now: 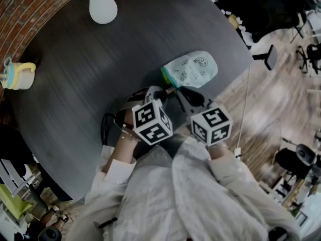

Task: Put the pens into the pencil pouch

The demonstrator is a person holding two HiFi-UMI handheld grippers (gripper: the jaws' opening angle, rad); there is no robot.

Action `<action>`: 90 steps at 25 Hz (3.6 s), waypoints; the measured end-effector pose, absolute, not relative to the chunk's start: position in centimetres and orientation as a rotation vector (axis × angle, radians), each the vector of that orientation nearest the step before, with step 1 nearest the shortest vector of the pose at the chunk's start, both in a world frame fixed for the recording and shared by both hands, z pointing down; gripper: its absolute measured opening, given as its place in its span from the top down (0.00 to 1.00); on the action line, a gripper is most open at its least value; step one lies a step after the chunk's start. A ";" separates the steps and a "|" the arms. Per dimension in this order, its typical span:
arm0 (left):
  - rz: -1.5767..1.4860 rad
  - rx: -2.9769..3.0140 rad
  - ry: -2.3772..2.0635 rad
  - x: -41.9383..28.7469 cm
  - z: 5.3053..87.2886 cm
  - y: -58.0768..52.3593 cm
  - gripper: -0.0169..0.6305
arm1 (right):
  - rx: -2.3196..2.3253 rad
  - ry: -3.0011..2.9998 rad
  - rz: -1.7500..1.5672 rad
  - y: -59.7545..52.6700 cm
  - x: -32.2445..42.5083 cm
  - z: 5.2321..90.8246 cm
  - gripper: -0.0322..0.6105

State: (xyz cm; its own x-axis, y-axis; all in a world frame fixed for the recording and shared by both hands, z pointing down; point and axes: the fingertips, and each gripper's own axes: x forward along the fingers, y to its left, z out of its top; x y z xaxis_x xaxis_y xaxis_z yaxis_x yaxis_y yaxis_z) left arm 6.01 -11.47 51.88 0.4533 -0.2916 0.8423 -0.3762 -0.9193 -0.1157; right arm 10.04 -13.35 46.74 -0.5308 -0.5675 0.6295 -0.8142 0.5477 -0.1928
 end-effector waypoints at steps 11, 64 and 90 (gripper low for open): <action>1.389 2.666 -0.573 8.6 51.2 -12.7 0.89 | 1.126 -2.286 0.652 -13.3 9.8 46.4 0.89; 0.746 2.464 -1.017 1.1 44.5 -11.2 0.90 | 1.041 -2.245 0.670 -12.0 9.3 47.9 0.89; 0.440 2.474 -0.902 0.8 39.9 -7.8 0.96 | 0.473 -2.508 0.469 -9.9 2.3 38.4 0.94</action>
State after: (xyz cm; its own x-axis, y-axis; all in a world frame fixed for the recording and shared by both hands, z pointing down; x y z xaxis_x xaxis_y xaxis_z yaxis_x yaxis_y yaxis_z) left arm 0.82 -7.79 39.95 0.7328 -0.5168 0.4426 -0.6668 -0.6750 0.3159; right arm 2.34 -9.88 38.35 -0.7925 -0.2323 0.5638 -0.4205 0.8778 -0.2294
